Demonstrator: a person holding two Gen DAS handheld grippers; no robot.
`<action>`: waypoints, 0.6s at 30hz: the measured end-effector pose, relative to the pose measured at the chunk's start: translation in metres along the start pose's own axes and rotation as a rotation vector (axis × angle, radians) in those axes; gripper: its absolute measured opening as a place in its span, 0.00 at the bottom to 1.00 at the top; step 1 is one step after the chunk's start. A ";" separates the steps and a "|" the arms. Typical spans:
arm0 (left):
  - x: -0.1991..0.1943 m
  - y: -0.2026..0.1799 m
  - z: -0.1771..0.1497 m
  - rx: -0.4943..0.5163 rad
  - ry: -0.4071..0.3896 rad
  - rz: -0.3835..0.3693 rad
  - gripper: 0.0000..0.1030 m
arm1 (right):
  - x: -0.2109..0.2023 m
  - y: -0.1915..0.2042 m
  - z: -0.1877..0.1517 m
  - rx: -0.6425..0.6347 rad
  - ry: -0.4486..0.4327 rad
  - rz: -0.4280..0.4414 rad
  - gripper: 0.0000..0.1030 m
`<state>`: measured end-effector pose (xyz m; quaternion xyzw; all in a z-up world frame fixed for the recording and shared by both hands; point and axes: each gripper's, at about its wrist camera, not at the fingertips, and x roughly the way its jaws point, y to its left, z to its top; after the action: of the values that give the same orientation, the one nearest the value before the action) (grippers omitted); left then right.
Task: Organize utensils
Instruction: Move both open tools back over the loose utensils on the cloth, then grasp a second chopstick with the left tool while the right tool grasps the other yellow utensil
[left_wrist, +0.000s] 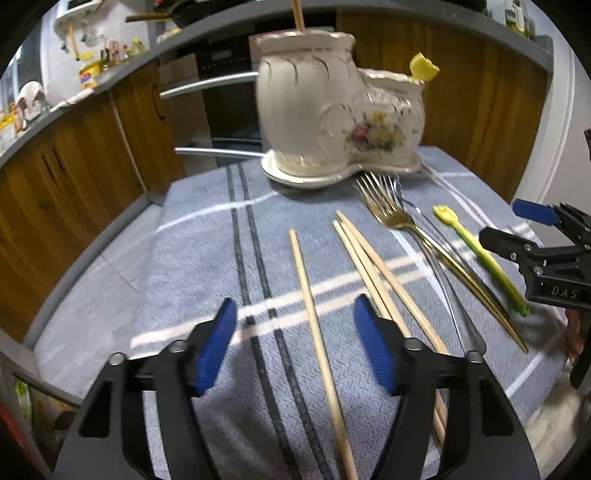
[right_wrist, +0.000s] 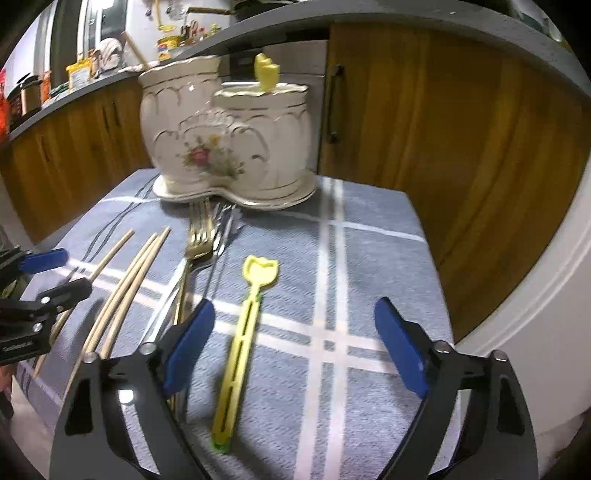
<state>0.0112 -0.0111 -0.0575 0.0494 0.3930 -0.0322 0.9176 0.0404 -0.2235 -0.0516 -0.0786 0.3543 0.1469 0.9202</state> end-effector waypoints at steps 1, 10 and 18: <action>0.001 -0.001 0.000 0.005 0.007 -0.001 0.56 | 0.001 0.001 0.000 -0.006 0.008 0.010 0.73; 0.001 -0.004 -0.003 0.044 0.036 -0.024 0.20 | 0.005 0.011 -0.002 -0.027 0.055 0.080 0.47; 0.001 -0.005 -0.001 0.042 0.048 -0.056 0.15 | 0.013 0.011 0.000 -0.015 0.090 0.110 0.33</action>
<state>0.0104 -0.0158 -0.0593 0.0583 0.4156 -0.0650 0.9054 0.0459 -0.2109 -0.0609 -0.0725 0.3981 0.1962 0.8932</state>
